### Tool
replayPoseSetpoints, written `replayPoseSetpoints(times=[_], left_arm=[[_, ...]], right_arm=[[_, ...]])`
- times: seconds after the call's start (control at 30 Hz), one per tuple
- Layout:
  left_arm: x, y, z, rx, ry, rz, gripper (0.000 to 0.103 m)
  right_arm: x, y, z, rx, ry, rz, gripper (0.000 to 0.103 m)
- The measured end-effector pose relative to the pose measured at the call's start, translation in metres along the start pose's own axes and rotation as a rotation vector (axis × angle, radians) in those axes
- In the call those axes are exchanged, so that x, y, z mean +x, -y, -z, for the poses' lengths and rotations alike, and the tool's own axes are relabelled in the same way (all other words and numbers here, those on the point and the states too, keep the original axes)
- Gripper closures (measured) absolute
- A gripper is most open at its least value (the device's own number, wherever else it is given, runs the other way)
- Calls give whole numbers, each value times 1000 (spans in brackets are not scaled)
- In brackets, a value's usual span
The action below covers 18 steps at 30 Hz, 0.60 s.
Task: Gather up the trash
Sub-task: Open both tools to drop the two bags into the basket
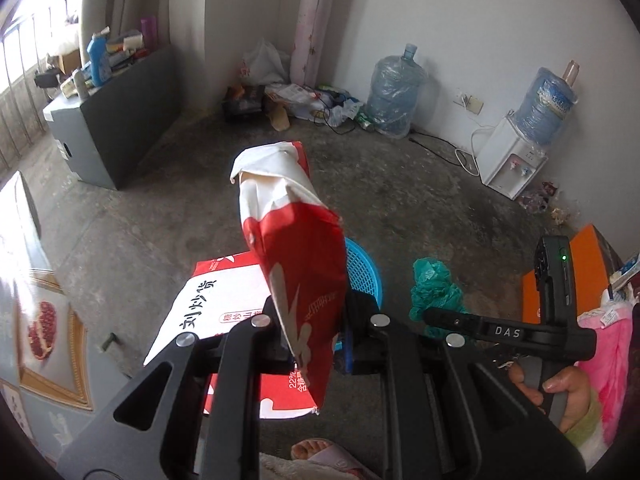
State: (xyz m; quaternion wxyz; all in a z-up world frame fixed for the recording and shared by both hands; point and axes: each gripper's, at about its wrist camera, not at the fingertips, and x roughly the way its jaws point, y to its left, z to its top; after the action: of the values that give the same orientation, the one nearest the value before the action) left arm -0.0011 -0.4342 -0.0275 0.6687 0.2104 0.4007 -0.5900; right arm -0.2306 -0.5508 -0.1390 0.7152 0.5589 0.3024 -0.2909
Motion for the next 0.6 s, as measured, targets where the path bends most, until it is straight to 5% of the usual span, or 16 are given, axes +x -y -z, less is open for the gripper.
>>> replayPoseSetpoints(times=[0.2,0.23,0.3,0.43,0.6], left_arm=[[70,12,-30,27,-74,67,83],[84,14,-34,31,-88,75,76],[106,17,-39,37,-98,63,35],[123,14,-38,12,-124,26,35],[100,0,-32,-15,-83,41,33]], right_arm=[[35,1,-31,20,-25,30,55],[45,1,-39,21,-25,28,54],[68,9,-56,38,-36,34,34],[105,31,-70,94,-68,134,34],[96,41,-60,119,-22,133,34]])
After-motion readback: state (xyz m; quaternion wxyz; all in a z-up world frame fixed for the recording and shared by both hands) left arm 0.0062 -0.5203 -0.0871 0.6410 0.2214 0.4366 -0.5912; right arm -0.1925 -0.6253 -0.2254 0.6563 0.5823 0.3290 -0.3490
